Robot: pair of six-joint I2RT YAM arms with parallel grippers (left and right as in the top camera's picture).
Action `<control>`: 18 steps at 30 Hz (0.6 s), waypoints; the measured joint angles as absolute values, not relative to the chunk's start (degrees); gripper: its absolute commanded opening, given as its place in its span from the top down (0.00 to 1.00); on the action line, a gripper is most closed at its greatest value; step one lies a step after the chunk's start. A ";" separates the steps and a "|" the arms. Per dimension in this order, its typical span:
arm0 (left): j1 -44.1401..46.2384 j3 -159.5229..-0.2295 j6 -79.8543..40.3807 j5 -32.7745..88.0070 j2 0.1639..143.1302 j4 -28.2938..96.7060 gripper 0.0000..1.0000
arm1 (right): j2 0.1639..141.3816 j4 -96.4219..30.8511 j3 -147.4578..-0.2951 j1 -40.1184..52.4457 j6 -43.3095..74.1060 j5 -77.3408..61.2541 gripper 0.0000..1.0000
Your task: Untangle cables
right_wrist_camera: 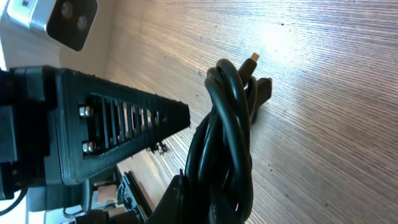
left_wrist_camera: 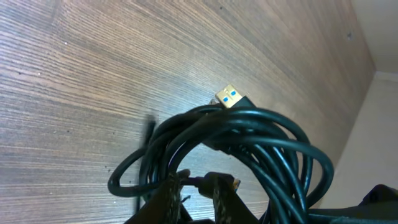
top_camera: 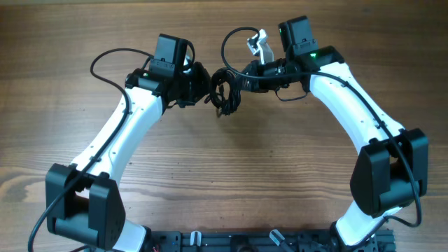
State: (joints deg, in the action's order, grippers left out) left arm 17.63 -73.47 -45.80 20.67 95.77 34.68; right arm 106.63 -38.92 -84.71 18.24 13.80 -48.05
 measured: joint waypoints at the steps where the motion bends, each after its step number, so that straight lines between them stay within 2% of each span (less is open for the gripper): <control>1: 17.63 -73.47 -45.80 20.62 95.77 34.54 0.80 | 106.63 -38.94 -84.71 18.24 13.58 -48.05 0.96; 12: 18.52 -73.47 -45.78 21.08 96.03 34.04 0.90 | 106.63 -38.92 -84.71 18.50 13.32 -48.03 0.96; 18: 20.84 -73.45 -47.31 21.61 101.16 30.02 0.94 | 106.63 -38.68 -84.71 19.86 13.17 -47.90 0.96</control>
